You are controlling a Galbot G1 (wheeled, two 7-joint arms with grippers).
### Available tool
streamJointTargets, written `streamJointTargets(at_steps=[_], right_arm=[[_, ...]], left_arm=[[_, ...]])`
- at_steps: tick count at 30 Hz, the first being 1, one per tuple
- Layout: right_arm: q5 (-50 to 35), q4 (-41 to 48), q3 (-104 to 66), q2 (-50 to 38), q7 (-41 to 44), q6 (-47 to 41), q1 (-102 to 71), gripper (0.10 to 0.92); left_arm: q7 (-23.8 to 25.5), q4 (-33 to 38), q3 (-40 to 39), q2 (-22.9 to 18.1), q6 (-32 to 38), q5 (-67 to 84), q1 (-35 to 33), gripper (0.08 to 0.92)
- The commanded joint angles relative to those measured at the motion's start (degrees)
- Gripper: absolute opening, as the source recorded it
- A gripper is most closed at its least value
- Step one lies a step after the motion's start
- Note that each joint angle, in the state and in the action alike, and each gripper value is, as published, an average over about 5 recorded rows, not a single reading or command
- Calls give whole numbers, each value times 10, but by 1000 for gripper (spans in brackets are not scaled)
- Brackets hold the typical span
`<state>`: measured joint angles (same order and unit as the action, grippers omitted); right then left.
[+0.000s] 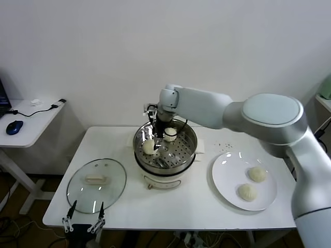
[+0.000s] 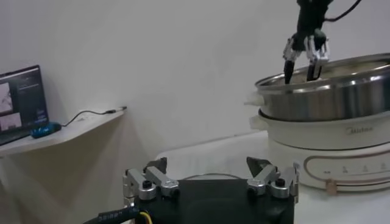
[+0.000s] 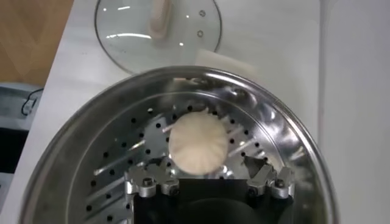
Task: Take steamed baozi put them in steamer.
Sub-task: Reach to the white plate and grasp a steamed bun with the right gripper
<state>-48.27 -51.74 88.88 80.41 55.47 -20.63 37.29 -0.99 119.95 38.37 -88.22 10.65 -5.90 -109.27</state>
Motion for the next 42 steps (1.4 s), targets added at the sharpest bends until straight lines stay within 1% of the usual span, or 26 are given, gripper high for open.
streamJointTargets(at_steps=[1,7,13,19,23,28,33,42], right_arm=[[16,-140,2,-157,16,11,87,823],[107,-236,26,-314,55,35,124,823],[211,-300,22,-457,67,42,75,823],[324,-323,-28,-535,66,52,-39,823],[376,-319,-69,-555,62,55,-123,823],[406,-294,-131,-554,50,55,-216,823],[415,-262,-173,-531,39,55,-268,823],[413,-230,-209,-487,25,55,-306,823]], left_arm=[[0,1,-1,-1,-1,-3,0,823],[0,0,-4,-3,0,-7,0,823],[0,1,-4,-6,0,-10,-2,823],[0,2,-4,-10,1,-15,-6,823],[0,1,-5,-15,1,-20,-7,823],[0,-1,-6,-20,2,-23,-7,823],[0,-3,-3,-23,2,-24,-8,823],[-2,-8,-2,-28,4,-25,-11,823]])
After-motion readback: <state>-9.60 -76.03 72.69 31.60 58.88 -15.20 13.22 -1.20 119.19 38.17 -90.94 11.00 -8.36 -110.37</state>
